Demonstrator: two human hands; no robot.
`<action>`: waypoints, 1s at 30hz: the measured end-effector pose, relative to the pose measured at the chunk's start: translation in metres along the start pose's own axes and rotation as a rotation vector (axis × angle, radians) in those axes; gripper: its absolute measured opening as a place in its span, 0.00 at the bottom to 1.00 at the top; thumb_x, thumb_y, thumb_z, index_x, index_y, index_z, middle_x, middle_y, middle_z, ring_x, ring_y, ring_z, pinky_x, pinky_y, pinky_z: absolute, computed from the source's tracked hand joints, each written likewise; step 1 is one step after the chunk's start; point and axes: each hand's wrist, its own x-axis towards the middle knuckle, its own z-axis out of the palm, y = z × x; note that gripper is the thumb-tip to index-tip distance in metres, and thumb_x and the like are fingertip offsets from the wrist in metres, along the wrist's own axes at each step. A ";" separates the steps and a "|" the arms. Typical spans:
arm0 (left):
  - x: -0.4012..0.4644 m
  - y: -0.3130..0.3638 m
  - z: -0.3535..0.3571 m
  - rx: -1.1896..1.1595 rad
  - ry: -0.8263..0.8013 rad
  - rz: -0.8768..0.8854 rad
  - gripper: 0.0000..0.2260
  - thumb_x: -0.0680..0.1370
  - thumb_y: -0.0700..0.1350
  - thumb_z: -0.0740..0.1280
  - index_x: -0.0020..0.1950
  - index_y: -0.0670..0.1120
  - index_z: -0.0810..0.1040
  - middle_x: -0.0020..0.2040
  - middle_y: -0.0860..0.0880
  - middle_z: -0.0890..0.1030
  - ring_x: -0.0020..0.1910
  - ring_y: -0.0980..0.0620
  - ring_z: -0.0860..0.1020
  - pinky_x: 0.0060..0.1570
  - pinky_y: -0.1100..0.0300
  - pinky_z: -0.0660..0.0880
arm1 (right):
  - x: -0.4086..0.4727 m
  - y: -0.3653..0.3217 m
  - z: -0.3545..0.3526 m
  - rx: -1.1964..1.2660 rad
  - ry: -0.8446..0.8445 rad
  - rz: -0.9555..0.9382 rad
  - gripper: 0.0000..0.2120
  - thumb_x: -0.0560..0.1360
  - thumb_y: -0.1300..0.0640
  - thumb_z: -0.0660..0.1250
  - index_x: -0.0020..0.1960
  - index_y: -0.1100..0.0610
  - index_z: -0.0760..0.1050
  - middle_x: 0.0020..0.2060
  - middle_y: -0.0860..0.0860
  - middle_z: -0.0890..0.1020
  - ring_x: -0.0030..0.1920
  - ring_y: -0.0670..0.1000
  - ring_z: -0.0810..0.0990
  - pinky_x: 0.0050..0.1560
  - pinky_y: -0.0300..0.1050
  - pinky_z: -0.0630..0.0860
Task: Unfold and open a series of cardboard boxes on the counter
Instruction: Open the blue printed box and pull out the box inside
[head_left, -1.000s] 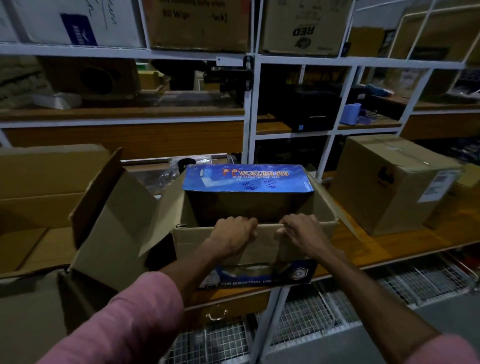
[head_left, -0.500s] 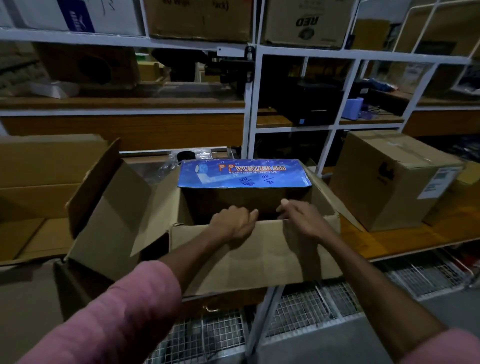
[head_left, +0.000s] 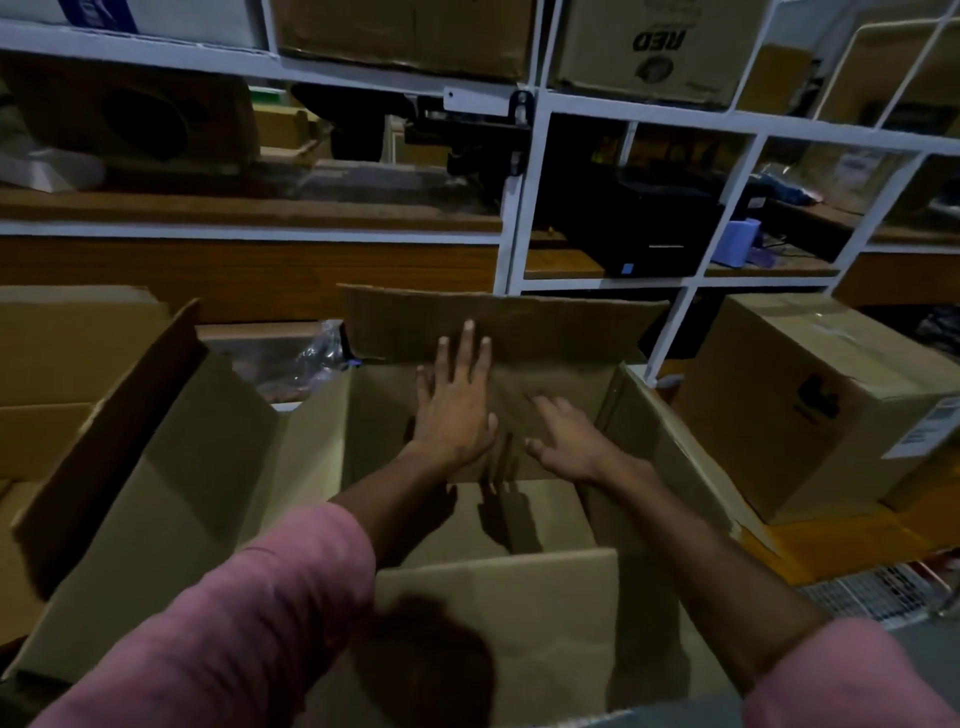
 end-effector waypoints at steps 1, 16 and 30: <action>0.011 -0.006 0.002 0.012 -0.025 0.000 0.45 0.79 0.53 0.65 0.81 0.51 0.33 0.78 0.50 0.25 0.78 0.41 0.31 0.74 0.36 0.37 | 0.012 -0.002 -0.001 -0.013 0.032 -0.006 0.34 0.80 0.48 0.63 0.80 0.55 0.53 0.78 0.58 0.58 0.76 0.63 0.59 0.75 0.57 0.61; 0.063 -0.059 0.061 0.170 0.101 0.005 0.34 0.75 0.55 0.69 0.77 0.49 0.61 0.72 0.45 0.69 0.74 0.42 0.64 0.73 0.31 0.49 | 0.124 -0.009 0.018 -0.119 0.340 -0.011 0.18 0.75 0.57 0.71 0.62 0.52 0.69 0.58 0.53 0.77 0.60 0.56 0.68 0.50 0.53 0.75; 0.042 -0.048 0.023 0.069 -0.139 -0.012 0.39 0.81 0.55 0.61 0.82 0.46 0.39 0.83 0.45 0.40 0.80 0.40 0.38 0.75 0.35 0.39 | 0.076 -0.013 -0.001 0.021 0.328 -0.094 0.28 0.77 0.59 0.68 0.75 0.54 0.65 0.69 0.55 0.68 0.70 0.56 0.62 0.66 0.55 0.68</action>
